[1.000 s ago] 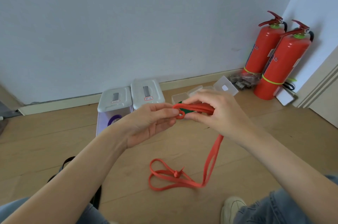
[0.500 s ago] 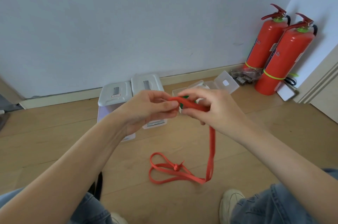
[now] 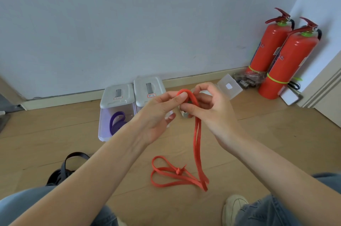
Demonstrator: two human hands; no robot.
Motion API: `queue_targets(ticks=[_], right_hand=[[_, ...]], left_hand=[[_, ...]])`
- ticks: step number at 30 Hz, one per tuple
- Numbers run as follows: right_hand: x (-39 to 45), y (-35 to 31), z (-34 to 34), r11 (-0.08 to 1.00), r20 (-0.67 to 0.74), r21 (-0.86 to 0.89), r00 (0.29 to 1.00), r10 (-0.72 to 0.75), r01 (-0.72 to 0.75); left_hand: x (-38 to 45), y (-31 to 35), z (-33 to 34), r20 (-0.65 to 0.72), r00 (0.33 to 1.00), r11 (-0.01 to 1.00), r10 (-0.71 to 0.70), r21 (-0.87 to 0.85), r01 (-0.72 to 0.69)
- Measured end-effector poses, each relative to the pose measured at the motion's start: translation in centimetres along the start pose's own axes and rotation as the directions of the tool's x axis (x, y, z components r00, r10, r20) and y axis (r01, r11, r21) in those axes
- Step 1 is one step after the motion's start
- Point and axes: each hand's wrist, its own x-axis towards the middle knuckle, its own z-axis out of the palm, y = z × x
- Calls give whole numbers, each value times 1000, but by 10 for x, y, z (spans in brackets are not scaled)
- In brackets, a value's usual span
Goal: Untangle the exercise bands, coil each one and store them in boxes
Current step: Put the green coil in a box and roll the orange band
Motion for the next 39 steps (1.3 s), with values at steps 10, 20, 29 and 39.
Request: queue_targets(ticks=[10, 20, 29, 39], right_hand=[[5, -3, -14, 787, 243, -546, 954, -179, 286], [4, -7, -15, 990, -5, -134, 999, -45, 44], [3, -4, -13, 889, 94, -417, 982, -164, 188], [7, -7, -18, 959, 56, -278, 998, -35, 49]], left_hand=[[-2, 16, -14, 102, 978, 771, 181, 602, -206], [3, 13, -18, 7, 984, 963, 178, 206, -176], [-3, 11, -13, 40, 985, 823, 168, 545, -162], [-7, 13, -10, -41, 979, 851, 199, 503, -152]])
